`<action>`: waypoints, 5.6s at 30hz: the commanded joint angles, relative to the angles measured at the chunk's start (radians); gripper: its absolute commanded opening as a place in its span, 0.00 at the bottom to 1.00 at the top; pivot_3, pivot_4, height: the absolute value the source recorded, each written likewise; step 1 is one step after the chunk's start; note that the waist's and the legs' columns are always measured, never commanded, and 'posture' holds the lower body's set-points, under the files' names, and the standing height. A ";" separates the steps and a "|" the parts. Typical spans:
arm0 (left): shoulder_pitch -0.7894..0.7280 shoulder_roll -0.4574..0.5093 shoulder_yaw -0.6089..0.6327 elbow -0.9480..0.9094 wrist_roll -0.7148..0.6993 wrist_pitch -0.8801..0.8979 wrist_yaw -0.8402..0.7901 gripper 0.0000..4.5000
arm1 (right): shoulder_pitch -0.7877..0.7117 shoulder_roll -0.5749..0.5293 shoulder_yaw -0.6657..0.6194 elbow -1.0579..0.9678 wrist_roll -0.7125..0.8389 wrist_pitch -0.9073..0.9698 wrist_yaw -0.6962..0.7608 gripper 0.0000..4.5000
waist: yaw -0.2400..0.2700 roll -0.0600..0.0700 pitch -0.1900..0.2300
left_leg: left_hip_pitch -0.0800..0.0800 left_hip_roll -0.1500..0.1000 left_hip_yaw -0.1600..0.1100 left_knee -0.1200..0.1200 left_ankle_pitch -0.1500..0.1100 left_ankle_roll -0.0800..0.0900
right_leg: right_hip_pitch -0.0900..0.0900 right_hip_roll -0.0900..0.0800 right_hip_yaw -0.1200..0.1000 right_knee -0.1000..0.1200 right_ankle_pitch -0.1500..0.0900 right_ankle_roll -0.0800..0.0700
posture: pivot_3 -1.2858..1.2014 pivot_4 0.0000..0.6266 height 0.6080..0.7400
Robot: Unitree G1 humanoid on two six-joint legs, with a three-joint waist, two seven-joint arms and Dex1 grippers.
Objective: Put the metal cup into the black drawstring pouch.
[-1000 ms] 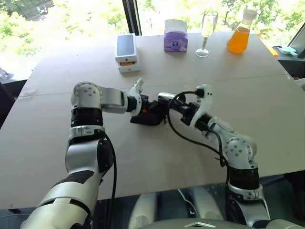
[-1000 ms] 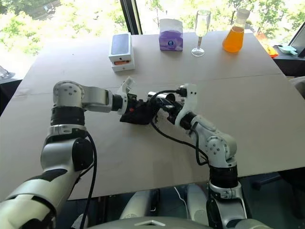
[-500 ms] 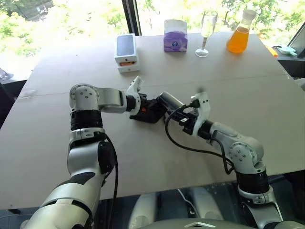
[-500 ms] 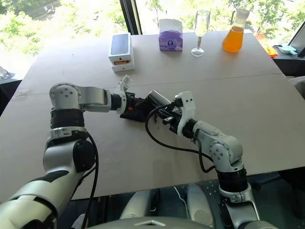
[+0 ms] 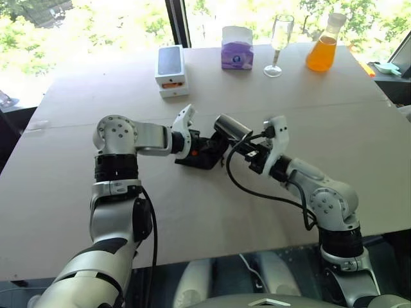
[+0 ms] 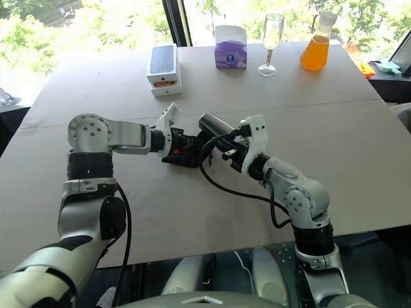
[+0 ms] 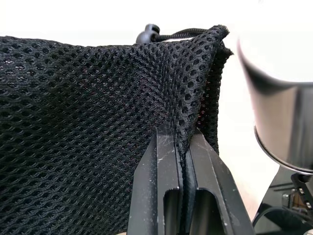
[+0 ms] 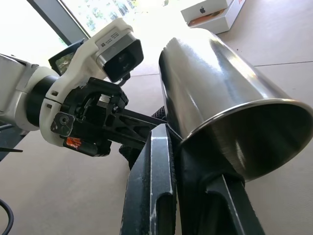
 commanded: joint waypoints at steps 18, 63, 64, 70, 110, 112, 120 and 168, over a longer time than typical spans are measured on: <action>0.031 -0.006 -0.074 -0.213 0.155 -0.003 -0.202 0.00 | -0.056 -0.360 0.307 -0.105 -0.357 -0.080 0.183 0.02 | 0.001 0.000 0.000 | 0.000 0.001 0.000 0.000 0.000 0.000 | 0.000 0.001 0.000 0.000 0.000 0.000 | 0.52 0.24 1.00; 0.026 -0.249 0.374 -0.184 -0.113 0.001 0.020 0.00 | -0.071 -0.015 0.184 0.200 -0.479 -0.580 0.297 0.02 | 0.002 -0.001 0.000 | 0.000 0.001 -0.001 0.001 0.000 -0.001 | 0.000 0.001 0.000 0.000 0.000 0.000 | 0.52 0.24 1.00; 0.021 -0.240 0.372 -0.177 -0.115 0.001 0.025 0.00 | -0.063 -0.027 0.187 0.193 -0.485 -0.580 0.305 0.02 | 0.003 -0.001 0.000 | 0.000 0.000 -0.001 0.001 0.000 -0.001 | 0.000 0.000 0.000 0.000 0.000 0.000 | 0.52 0.24 1.00; 0.059 -0.161 0.265 -0.216 -0.028 -0.029 -0.008 0.00 | -0.018 -0.115 0.173 0.111 -0.497 -0.533 0.312 0.02 | 0.003 -0.002 0.000 | 0.000 0.000 -0.001 0.001 0.000 -0.001 | 0.000 0.001 0.000 0.000 0.000 0.000 | 0.52 0.24 1.00; 0.040 0.009 -0.072 -0.259 0.211 -0.229 -0.431 0.00 | -0.016 -0.376 0.262 -0.042 -0.581 -0.311 0.402 0.02 | 0.001 -0.002 0.000 | 0.000 0.000 -0.001 0.001 0.001 -0.001 | 0.001 0.001 0.000 0.000 0.000 0.000 | 0.52 0.24 1.00; 0.041 0.007 -0.086 -0.269 0.213 -0.230 -0.439 0.00 | -0.027 -0.389 0.272 -0.042 -0.598 -0.319 0.406 0.02 | 0.002 -0.002 0.000 | 0.000 0.000 -0.001 0.001 0.001 -0.001 | 0.001 0.001 0.000 0.000 0.000 0.000 | 0.52 0.24 1.00; 0.047 -0.016 -0.055 -0.233 0.219 -0.189 -0.403 0.00 | -0.047 -0.299 0.213 -0.038 -0.546 -0.303 0.367 0.02 | 0.002 -0.002 0.000 | 0.000 0.000 -0.001 0.001 0.001 -0.001 | 0.001 0.001 0.000 0.000 0.000 0.000 | 0.52 0.24 1.00; -0.014 0.030 0.117 0.092 0.017 0.001 -0.206 0.00 | 0.102 -0.059 0.161 -0.045 -0.356 -0.256 0.253 0.02 | 0.001 -0.002 0.000 | 0.000 0.000 -0.002 0.001 0.001 -0.001 | 0.000 0.001 0.000 0.001 0.000 0.000 | 0.52 0.24 1.00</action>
